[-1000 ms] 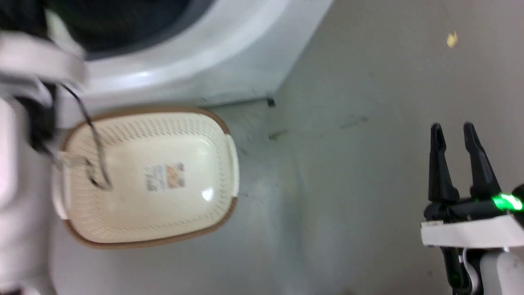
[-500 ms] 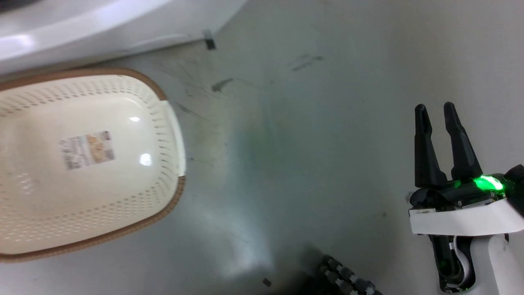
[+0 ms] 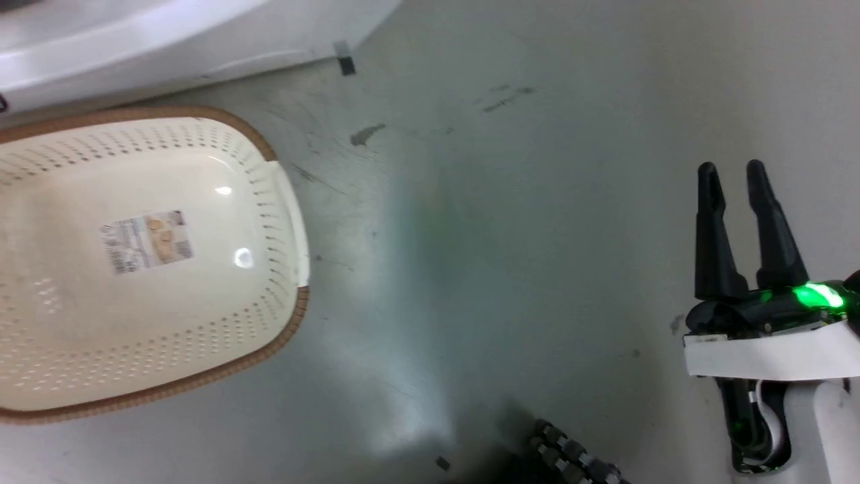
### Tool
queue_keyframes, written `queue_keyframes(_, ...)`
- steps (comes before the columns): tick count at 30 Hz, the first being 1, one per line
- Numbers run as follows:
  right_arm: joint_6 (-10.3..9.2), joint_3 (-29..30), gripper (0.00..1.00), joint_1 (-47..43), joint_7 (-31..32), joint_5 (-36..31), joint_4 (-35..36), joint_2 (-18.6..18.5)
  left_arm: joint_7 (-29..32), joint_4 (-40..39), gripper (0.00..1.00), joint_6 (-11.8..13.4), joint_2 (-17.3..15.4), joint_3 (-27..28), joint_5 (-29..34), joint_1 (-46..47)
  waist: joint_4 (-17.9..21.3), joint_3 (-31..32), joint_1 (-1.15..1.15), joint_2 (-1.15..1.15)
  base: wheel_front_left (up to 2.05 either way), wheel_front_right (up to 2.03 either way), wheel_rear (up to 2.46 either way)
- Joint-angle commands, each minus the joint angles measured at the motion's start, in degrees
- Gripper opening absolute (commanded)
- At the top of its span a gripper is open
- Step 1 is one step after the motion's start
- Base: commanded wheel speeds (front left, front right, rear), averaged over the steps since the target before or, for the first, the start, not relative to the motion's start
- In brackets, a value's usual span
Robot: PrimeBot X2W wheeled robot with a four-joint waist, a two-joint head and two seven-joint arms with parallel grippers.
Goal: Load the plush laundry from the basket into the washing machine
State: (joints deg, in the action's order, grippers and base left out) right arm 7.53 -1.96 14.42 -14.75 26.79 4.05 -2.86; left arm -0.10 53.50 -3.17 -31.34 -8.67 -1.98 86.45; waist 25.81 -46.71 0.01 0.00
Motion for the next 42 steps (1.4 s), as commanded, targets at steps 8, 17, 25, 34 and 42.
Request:
queue_keyframes(8, -0.04, 3.76, 1.0, -1.29, -0.25, -6.15, 0.17, -0.01, -13.11, 5.28, 1.0, -0.19, 4.81, 2.31, -5.56, -12.93, -7.49, 13.27, -0.01, 0.0, 0.0, 0.0, 0.0)
queue_keyframes(17, -0.04, 4.64, 1.0, -4.56, -0.25, -12.86, 0.12, -0.01, -14.87, -9.84, 1.0, -0.94, 13.91, 4.92, -9.53, -34.39, -16.14, 27.57, -0.01, 0.0, 0.0, 0.0, 0.0)
queue_keyframes(25, -0.04, 4.79, 1.0, -9.76, -0.25, -16.47, -0.49, -0.01, -14.88, -28.58, 1.0, -1.56, 21.23, 6.46, -9.46, -57.32, -21.59, 37.23, -0.01, 0.0, 0.0, 0.0, 0.0)
queue_keyframes(34, -0.04, 4.12, 1.0, -14.46, -0.25, -17.66, -1.52, -0.01, -14.89, -40.12, 1.0, -0.02, 26.45, 6.3, -7.66, -76.06, -24.94, 43.06, -0.01, 0.0, 0.0, 0.0, 0.0)
queue_keyframes(42, -0.04, 3.35, 1.0, -19.27, -0.25, -19.33, -2.74, -0.01, -14.89, -42.71, 1.0, 2.54, 28.08, 3.18, -6.15, -85.61, -27.39, 46.51, -0.01, 0.0, 0.0, 0.0, 0.0)
